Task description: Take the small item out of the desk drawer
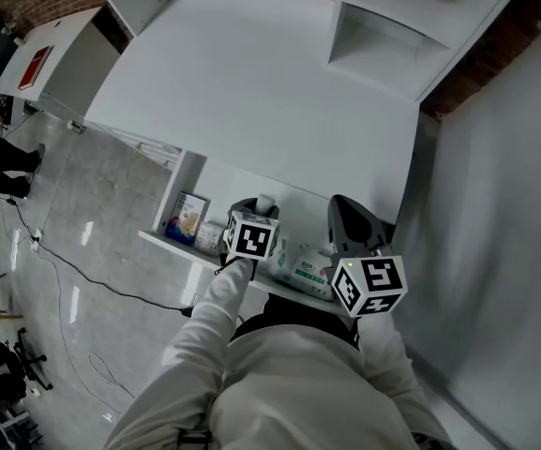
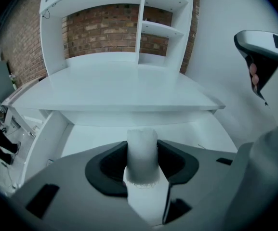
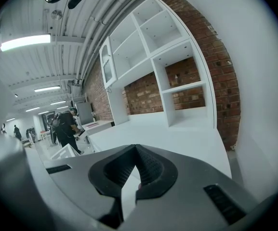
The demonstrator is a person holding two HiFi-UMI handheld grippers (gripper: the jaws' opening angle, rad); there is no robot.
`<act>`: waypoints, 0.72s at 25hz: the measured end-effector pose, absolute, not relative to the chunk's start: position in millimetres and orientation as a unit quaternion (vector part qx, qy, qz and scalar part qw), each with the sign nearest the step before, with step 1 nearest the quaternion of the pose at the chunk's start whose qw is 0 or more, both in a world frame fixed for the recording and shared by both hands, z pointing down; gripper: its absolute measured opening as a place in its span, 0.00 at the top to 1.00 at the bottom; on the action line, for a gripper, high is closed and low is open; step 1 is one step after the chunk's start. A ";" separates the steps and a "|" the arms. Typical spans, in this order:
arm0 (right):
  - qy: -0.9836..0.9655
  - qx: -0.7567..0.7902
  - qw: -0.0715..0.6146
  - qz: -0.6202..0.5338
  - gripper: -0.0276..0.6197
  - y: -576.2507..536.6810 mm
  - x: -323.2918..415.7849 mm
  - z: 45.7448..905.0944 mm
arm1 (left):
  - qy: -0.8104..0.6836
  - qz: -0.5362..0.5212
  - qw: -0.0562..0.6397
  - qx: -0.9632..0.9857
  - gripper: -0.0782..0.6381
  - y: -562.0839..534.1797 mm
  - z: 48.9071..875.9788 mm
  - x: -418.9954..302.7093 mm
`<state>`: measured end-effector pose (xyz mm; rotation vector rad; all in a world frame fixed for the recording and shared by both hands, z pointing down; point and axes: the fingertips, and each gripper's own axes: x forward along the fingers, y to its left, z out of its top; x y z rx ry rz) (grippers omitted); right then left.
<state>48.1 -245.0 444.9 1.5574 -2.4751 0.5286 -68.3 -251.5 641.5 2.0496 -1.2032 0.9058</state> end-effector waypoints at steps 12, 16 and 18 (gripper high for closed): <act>-0.834 0.519 0.076 0.171 0.91 -226.5 34.8 437.0 | -0.480 0.269 0.229 0.803 0.62 -255.9 554.0 -81.9; -0.834 0.521 0.075 0.166 0.91 -221.2 33.3 433.9 | -0.487 0.249 0.209 0.811 0.62 -254.1 524.2 -85.7; -0.834 0.522 0.075 0.165 0.91 -218.9 33.0 432.5 | -0.490 0.239 0.200 0.814 0.62 -252.2 512.7 -88.2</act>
